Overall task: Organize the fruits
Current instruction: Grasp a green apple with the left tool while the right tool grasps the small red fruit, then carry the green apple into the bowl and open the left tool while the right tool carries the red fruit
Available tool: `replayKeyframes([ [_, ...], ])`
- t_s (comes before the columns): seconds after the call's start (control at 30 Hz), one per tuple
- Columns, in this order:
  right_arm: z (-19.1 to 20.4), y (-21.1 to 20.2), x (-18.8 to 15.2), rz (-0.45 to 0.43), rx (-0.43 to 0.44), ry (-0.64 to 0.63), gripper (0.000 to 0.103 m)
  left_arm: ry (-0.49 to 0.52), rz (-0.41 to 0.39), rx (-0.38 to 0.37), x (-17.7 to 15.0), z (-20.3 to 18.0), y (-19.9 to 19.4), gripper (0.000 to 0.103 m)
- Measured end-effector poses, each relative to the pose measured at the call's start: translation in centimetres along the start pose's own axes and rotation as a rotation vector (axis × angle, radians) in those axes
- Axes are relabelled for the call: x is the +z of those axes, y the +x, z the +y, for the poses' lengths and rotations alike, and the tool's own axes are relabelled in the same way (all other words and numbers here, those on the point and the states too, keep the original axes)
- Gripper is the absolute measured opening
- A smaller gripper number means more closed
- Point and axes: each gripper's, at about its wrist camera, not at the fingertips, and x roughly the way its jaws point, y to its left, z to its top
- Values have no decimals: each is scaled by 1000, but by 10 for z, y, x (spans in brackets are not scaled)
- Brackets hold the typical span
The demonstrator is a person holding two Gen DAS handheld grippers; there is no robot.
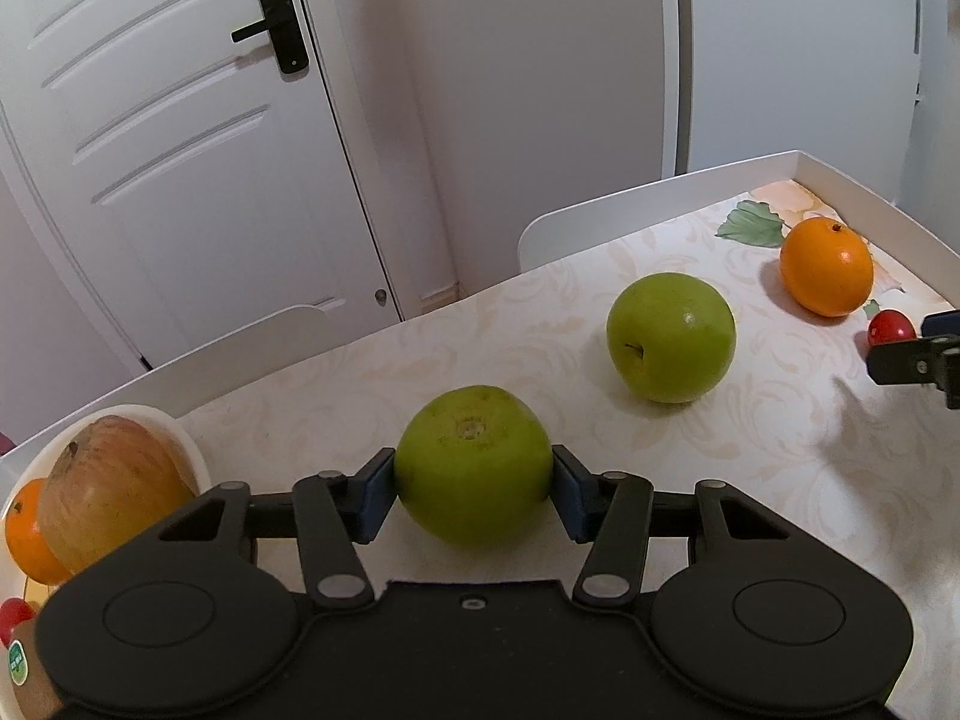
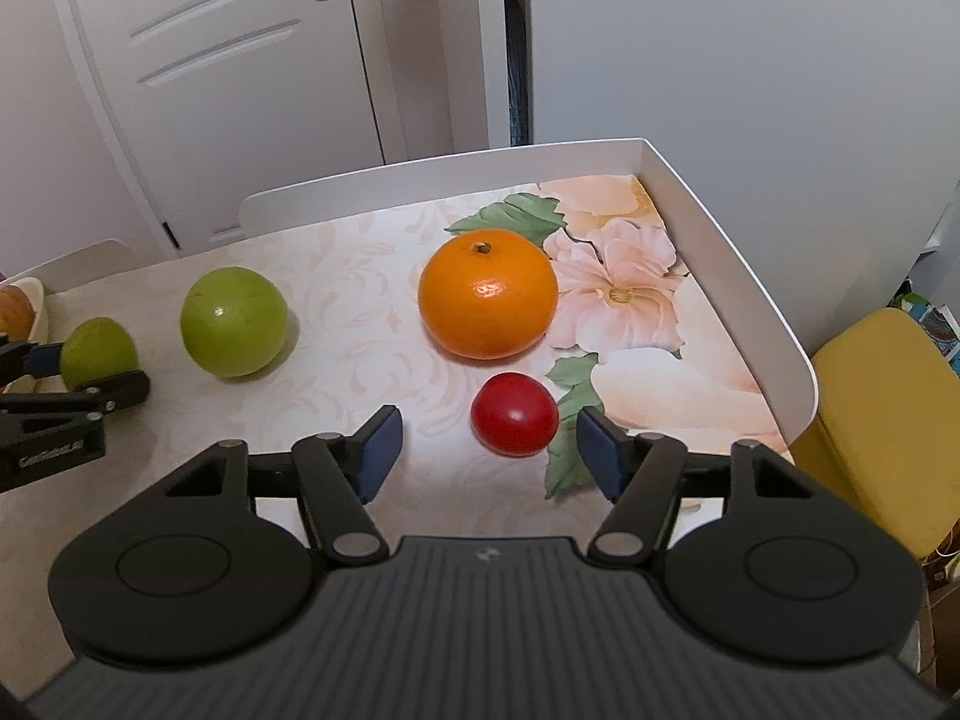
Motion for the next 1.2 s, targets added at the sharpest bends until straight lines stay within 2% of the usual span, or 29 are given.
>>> replayKeyframes([
  [0.3,-1,9,1,-10,-15,-7,68,-13,4,7,-5,2,-8,58],
  [0.47,0,12,0,2,-36,-22,49,-25,2,16,-8,4,-15,58],
  [0.83,10,-8,2,-24,-27,-43,48,-61,-29,34,-13,15,-43,58],
  [1.2,45,-50,11,-85,27,-109,48,-124,-76,65,-17,29,-94,58],
])
